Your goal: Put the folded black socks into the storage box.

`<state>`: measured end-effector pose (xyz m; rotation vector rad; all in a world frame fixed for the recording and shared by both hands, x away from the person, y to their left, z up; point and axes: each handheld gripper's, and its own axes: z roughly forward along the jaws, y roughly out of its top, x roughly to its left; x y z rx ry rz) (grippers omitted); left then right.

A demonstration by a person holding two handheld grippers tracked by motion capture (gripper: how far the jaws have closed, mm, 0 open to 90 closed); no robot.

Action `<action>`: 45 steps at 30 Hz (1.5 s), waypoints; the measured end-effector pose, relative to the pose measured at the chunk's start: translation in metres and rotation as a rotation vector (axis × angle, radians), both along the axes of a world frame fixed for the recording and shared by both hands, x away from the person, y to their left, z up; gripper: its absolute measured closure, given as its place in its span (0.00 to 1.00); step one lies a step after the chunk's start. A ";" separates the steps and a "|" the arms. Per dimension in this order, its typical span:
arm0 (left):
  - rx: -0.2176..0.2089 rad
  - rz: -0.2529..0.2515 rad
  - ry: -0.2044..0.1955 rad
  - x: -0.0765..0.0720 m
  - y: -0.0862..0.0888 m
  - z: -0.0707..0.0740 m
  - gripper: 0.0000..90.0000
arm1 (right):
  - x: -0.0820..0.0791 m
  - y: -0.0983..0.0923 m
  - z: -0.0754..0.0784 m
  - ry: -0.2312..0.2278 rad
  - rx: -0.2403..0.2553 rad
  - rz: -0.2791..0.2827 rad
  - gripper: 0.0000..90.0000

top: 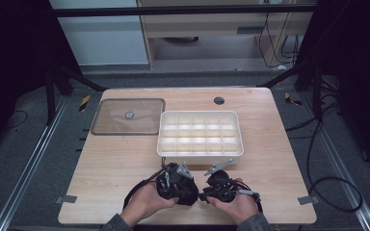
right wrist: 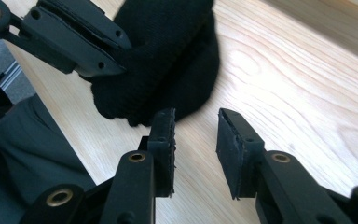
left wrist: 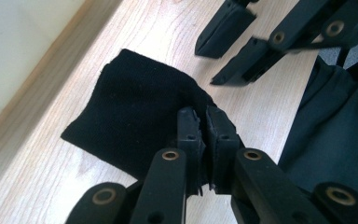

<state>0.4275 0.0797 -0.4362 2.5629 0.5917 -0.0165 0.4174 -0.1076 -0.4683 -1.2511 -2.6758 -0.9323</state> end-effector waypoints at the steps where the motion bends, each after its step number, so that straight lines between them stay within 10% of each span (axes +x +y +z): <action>1: -0.003 0.003 0.002 0.000 -0.001 -0.001 0.94 | 0.000 -0.003 0.000 -0.002 -0.001 -0.003 0.75; 17: -0.023 -0.014 0.079 0.009 -0.017 -0.013 0.94 | 0.002 -0.026 0.002 -0.013 0.007 -0.056 0.74; 45: -0.002 -0.011 0.071 0.007 -0.025 -0.016 0.94 | 0.002 -0.047 0.008 -0.037 0.024 -0.101 0.73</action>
